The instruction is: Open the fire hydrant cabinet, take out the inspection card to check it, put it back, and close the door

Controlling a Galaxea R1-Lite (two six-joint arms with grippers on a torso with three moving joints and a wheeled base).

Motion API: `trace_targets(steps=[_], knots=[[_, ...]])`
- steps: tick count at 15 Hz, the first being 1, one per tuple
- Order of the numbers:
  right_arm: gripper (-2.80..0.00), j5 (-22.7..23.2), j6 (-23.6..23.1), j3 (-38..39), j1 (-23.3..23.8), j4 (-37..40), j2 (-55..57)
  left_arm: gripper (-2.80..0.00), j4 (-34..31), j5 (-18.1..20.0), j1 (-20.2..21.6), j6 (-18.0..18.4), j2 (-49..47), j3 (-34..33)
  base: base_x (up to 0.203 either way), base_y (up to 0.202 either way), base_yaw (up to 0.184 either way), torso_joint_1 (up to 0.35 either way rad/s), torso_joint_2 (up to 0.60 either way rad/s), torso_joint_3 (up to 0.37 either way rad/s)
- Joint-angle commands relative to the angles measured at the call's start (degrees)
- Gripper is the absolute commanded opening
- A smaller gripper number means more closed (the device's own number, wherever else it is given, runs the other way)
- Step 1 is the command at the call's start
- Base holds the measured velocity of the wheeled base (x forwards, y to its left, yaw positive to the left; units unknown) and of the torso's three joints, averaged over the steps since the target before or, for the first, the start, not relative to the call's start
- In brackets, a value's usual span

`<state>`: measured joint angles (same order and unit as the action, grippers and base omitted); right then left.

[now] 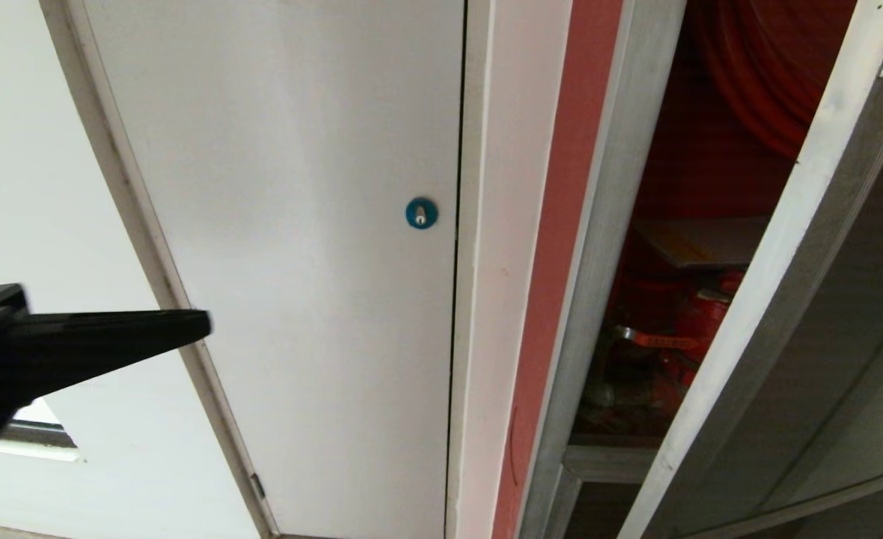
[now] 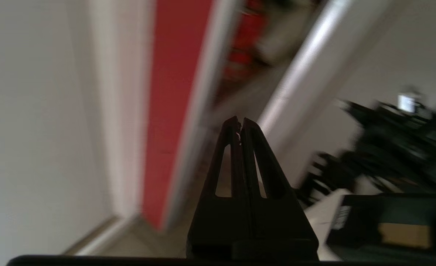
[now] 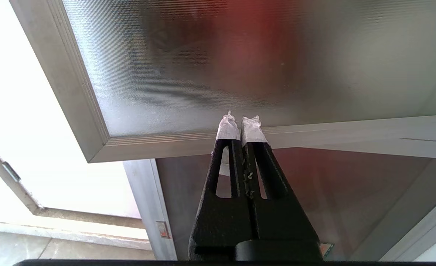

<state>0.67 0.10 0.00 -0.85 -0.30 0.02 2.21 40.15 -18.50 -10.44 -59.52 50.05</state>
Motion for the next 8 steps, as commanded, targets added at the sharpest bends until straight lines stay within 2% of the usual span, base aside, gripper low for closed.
trace_targets(steps=[1,4,8], knots=[[-2.80,0.04,-0.01,0.18,-0.03,-0.05,0.16,-2.80,2.92,1.50,-7.92,-0.47,-15.35,4.81,0.000,0.000,0.000,0.000,0.00,0.000],[-2.80,0.04,-0.01,0.18,-0.03,-0.05,0.16,-2.80,10.03,2.09,-18.18,-1.01,-26.45,11.46,0.000,0.000,0.000,0.000,0.00,0.000],[-2.80,0.04,-0.01,0.18,-0.03,-0.05,0.16,-2.80,12.23,2.04,-23.20,-1.04,-37.67,22.16,0.000,0.000,0.000,0.000,0.00,0.000]])
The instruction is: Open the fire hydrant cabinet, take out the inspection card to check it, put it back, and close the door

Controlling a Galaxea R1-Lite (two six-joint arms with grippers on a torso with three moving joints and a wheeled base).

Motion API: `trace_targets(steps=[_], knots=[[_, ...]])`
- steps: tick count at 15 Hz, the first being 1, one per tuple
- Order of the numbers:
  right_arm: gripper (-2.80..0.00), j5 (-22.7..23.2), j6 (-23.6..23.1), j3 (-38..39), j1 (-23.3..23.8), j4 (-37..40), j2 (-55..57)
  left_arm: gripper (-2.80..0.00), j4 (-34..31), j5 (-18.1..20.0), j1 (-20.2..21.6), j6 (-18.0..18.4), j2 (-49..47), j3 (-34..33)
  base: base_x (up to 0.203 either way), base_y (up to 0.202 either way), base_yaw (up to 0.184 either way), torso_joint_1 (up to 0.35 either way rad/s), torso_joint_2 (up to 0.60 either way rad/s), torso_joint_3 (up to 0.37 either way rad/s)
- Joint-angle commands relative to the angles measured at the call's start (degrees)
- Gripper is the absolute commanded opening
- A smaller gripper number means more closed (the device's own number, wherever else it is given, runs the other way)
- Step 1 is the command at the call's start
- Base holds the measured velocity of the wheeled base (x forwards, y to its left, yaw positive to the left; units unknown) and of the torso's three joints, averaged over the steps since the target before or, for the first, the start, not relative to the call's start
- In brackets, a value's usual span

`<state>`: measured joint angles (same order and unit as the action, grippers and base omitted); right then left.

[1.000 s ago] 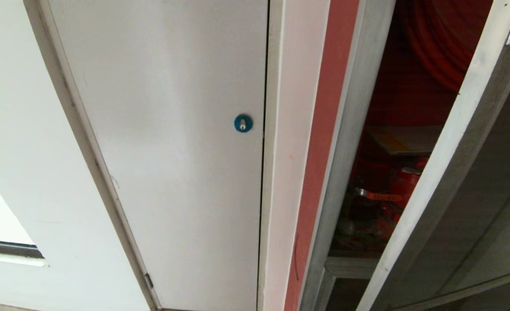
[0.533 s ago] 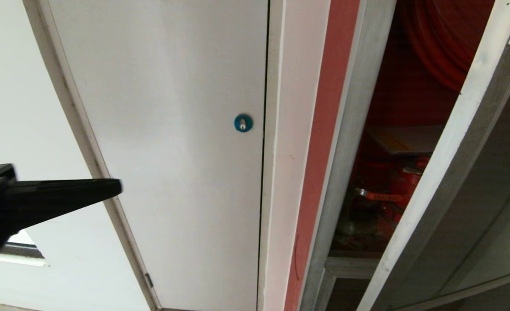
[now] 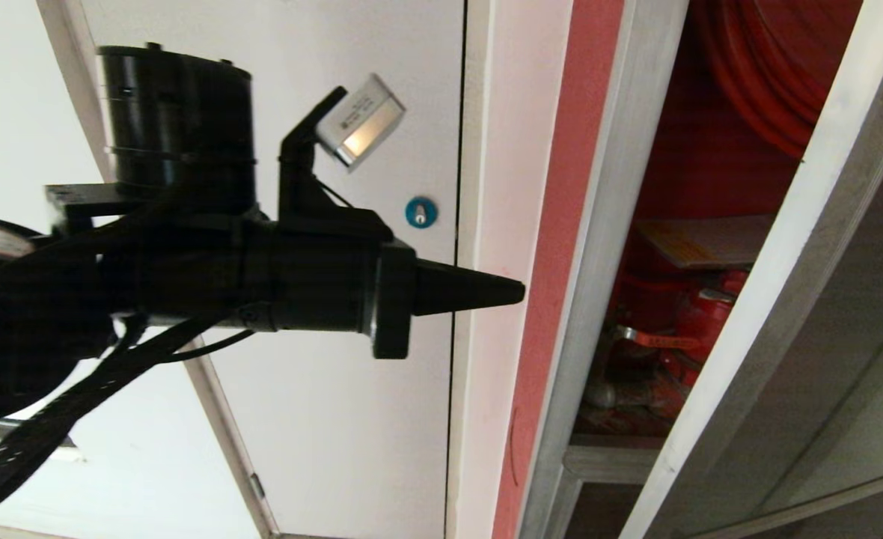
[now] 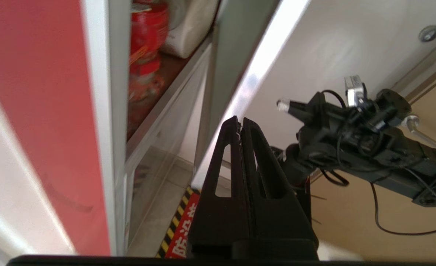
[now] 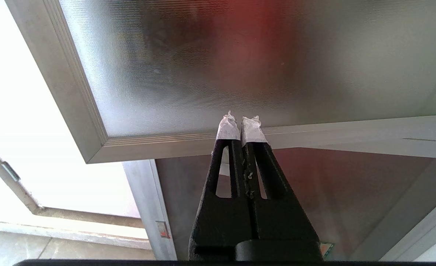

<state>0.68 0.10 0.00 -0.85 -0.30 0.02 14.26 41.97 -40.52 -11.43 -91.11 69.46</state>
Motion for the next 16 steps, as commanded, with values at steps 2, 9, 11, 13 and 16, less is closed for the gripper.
trace_targets(steps=[2,9,11,13,16], knots=[[-2.80,0.02,-0.01,0.18,-0.03,-0.05,0.15,-2.80,0.31,0.22,-2.20,0.00,-9.99,6.83,0.000,0.000,0.000,0.000,0.00,0.000],[-2.80,0.02,-0.01,0.18,-0.03,-0.05,0.14,-2.80,0.33,-0.05,-6.73,0.10,-18.92,15.16,0.000,0.000,0.000,0.000,0.00,0.000],[-2.80,0.02,-0.01,0.18,-0.03,-0.05,0.15,-2.80,0.33,-2.26,-9.01,0.10,-20.69,17.25,0.000,0.000,0.000,0.000,0.00,0.000],[-2.80,0.02,-0.01,0.18,-0.03,-0.05,0.15,-2.80,0.41,-5.16,-11.19,0.18,-21.83,18.49,0.000,0.000,0.000,0.000,0.00,0.000],[-2.80,0.02,-0.01,0.18,-0.03,-0.05,0.15,-2.80,0.34,-5.54,-13.22,0.14,-22.44,19.43,0.000,0.000,0.000,0.000,0.00,0.000]])
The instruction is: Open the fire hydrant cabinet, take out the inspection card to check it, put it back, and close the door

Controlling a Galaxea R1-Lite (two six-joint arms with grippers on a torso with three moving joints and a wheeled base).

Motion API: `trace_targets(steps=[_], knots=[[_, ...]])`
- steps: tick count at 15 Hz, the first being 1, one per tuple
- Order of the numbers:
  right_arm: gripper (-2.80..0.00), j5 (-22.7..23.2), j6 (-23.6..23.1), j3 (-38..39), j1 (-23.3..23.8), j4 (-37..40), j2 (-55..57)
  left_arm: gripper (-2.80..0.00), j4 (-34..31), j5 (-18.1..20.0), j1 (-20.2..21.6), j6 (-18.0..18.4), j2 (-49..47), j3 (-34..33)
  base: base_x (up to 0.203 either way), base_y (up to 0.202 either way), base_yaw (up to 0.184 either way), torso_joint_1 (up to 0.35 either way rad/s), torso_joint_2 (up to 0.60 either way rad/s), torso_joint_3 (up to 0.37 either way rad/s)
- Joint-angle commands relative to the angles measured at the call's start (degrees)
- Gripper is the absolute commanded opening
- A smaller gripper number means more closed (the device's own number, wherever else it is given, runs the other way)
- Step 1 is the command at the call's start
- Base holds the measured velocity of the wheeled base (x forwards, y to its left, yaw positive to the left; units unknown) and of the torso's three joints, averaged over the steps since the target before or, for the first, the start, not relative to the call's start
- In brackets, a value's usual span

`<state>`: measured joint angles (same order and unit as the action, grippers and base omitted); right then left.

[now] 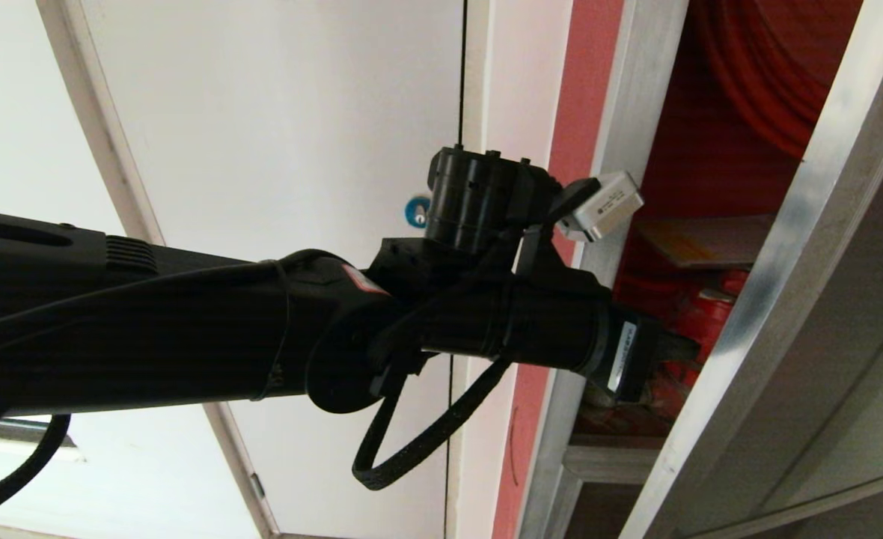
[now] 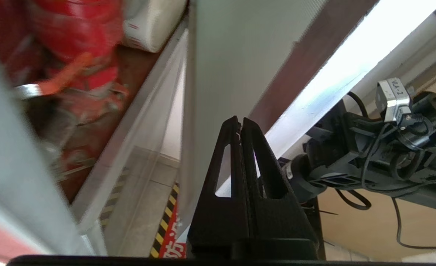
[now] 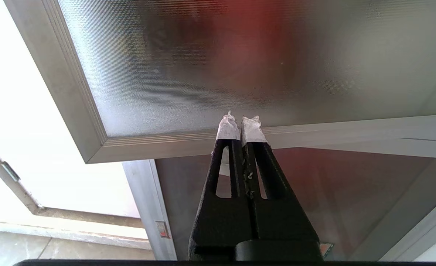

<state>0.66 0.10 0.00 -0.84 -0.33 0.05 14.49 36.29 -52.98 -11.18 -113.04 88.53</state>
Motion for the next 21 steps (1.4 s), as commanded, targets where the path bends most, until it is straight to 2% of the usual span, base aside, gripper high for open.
trace_targets(steps=[1,9,15,18,21], knots=[[-2.80,0.04,-0.01,0.18,-0.04,-0.02,0.13,-2.80,0.10,-0.03,-1.62,-0.08,-0.51,0.41,0.000,0.000,0.000,0.000,0.00,0.000],[-2.80,0.04,-0.01,0.18,-0.04,-0.02,0.04,-2.80,0.08,-0.87,-7.21,0.03,1.50,-2.07,0.000,0.000,0.000,0.000,0.00,0.000],[-2.80,0.04,-0.01,0.18,-0.04,-0.02,0.13,-2.80,0.10,-0.98,-13.94,1.30,3.79,-5.98,0.000,0.000,0.000,0.000,0.00,0.000],[-2.80,0.04,-0.01,0.18,-0.04,-0.02,0.10,-2.80,0.10,-3.04,-16.31,1.42,3.53,-6.09,0.000,0.000,0.000,0.000,0.00,0.000],[-2.80,0.04,-0.01,0.18,-0.04,-0.02,0.13,-2.80,0.10,-3.28,-17.54,1.34,3.59,-5.97,0.000,0.000,0.000,0.000,0.00,0.000]])
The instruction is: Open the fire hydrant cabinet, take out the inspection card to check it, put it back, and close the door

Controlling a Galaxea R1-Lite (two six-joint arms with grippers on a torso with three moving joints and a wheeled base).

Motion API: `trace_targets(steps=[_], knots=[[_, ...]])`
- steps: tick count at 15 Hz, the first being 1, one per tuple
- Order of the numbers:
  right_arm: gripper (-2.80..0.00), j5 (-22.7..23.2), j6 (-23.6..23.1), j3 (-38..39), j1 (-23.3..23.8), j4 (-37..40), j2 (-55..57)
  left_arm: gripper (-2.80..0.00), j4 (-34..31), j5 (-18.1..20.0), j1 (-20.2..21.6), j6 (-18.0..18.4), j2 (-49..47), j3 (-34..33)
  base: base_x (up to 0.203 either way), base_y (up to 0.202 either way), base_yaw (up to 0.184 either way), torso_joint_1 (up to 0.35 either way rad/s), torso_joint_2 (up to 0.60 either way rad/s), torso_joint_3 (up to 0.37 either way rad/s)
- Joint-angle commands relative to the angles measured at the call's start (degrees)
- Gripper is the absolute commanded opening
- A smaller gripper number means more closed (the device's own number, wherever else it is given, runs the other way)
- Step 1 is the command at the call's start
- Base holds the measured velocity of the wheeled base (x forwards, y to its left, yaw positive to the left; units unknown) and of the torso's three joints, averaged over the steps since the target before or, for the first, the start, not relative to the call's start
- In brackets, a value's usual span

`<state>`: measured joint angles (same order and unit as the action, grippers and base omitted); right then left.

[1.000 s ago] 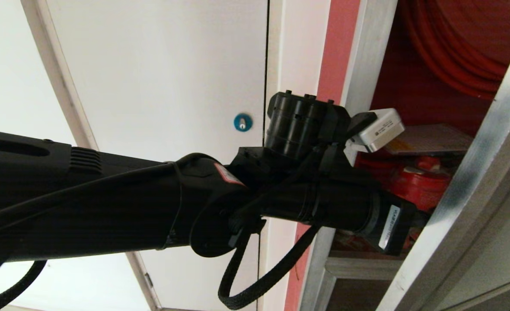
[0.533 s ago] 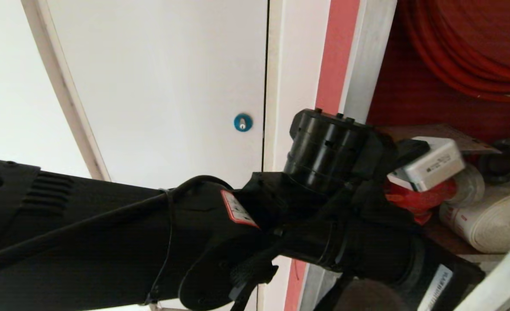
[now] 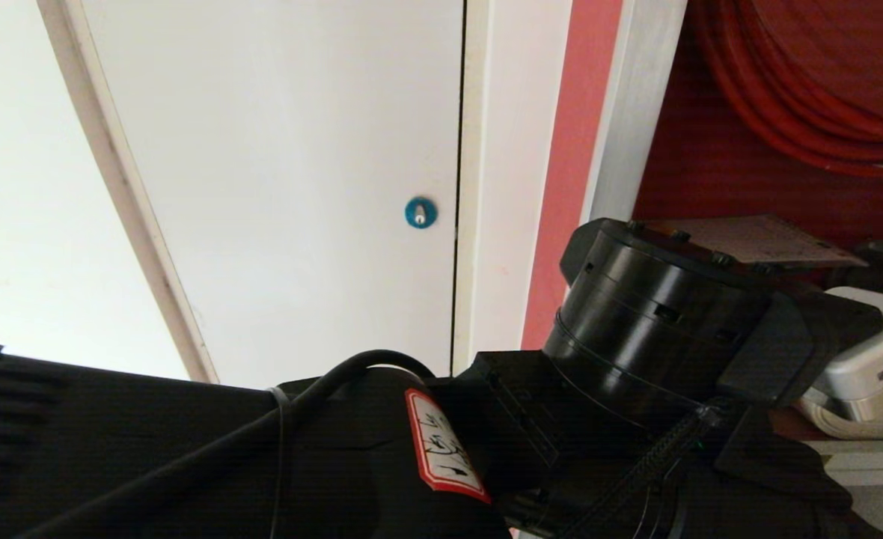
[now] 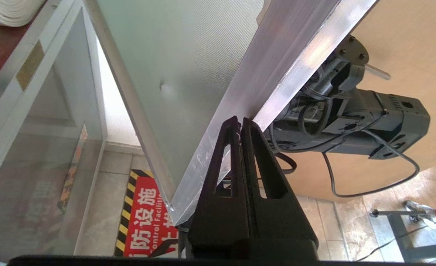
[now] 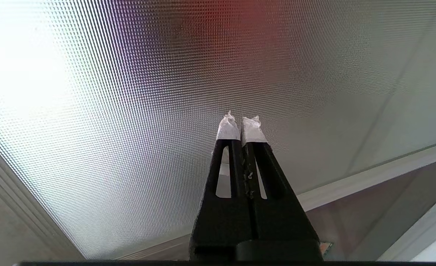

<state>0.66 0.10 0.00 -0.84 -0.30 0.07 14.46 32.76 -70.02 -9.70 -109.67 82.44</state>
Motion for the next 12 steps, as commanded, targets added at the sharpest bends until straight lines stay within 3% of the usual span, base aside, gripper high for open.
trace_targets(steps=[1,7,12], knots=[[-2.80,0.04,-0.01,0.18,-0.04,-0.05,0.02,-2.80,0.13,0.20,-0.74,-0.14,-0.02,0.35,0.000,0.000,0.000,0.000,0.00,0.000],[-2.80,0.04,-0.01,0.18,-0.04,-0.05,0.10,-2.80,-0.21,0.20,-0.70,-0.29,-0.06,-0.84,0.000,0.000,0.000,0.000,0.00,0.000],[-2.80,0.04,-0.01,0.18,-0.04,-0.05,0.10,-2.80,-0.04,0.27,10.72,-0.22,1.64,-3.76,0.000,0.000,0.000,0.000,0.00,0.000]])
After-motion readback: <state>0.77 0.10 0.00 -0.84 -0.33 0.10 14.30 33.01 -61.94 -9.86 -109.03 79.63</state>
